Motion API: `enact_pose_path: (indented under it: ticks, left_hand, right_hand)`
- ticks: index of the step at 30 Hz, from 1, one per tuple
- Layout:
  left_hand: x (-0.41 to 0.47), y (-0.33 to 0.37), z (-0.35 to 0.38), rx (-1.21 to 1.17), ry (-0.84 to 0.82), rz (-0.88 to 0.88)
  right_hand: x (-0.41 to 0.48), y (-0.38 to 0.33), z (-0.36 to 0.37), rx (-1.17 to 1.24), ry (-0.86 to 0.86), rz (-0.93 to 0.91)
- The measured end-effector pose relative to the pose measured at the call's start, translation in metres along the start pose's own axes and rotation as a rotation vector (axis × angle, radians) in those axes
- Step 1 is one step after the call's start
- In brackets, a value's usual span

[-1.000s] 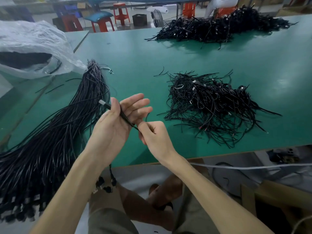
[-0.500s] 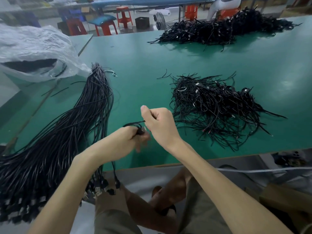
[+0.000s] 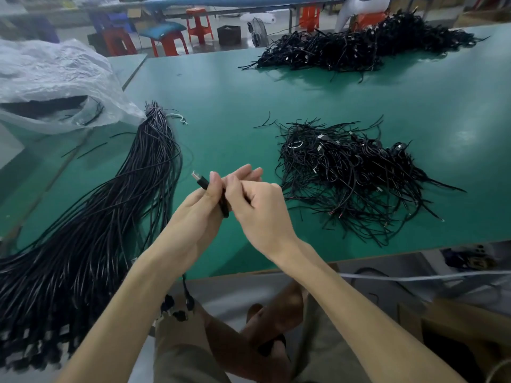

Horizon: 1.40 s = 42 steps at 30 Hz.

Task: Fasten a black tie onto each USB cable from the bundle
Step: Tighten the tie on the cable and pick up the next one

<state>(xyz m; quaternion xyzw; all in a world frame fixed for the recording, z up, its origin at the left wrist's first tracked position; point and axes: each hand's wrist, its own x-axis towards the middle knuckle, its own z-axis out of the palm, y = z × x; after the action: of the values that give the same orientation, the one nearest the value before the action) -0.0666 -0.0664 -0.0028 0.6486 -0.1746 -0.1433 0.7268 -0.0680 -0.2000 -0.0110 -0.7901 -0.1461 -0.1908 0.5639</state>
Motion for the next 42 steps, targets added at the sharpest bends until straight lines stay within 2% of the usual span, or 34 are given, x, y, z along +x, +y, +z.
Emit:
enact_pose_path:
  ticks: [4, 10, 13, 17, 19, 22, 24, 28, 33, 37, 42]
  left_hand:
    - [0.002, 0.0, 0.009, -0.189, 0.034, 0.042]
    - [0.008, 0.003, 0.012, -0.326, 0.081, 0.042]
    - [0.014, 0.005, 0.008, -0.472, 0.146, 0.045]
    - [0.019, 0.004, 0.008, -0.836, 0.209, 0.0]
    - [0.019, 0.002, 0.007, -0.899, 0.242, -0.022]
    - [0.017, -0.002, 0.005, -0.892, 0.243, -0.057]
    - [0.017, -0.003, 0.004, -0.856, 0.22, -0.07]
    - [0.017, -0.007, 0.007, -0.556, 0.259, -0.099]
    - [0.017, -0.01, 0.006, -0.487, 0.135, -0.093]
    - [0.02, -0.005, -0.001, -0.396, 0.038, -0.179]
    - [0.021, 0.009, -0.011, -0.279, -0.085, -0.229]
  right_hand:
    - [-0.002, -0.004, 0.001, -0.056, 0.031, -0.041]
    - [-0.004, -0.004, -0.002, -0.081, 0.035, -0.018]
    - [-0.006, 0.002, -0.004, -0.093, -0.011, 0.03]
    - [-0.007, 0.012, -0.006, -0.11, -0.097, 0.17]
    - [-0.005, 0.016, -0.009, -0.106, -0.145, 0.249]
    - [0.0, 0.021, -0.015, -0.035, -0.261, 0.332]
    - [0.003, 0.023, -0.016, 0.018, -0.346, 0.322]
    - [0.006, 0.023, -0.016, 0.317, -0.421, 0.386]
    - [0.007, 0.031, -0.021, 0.497, -0.37, 0.447]
    - [0.001, 0.037, -0.02, 0.392, -0.277, 0.417]
    - [-0.005, 0.036, -0.017, 0.387, -0.212, 0.345]
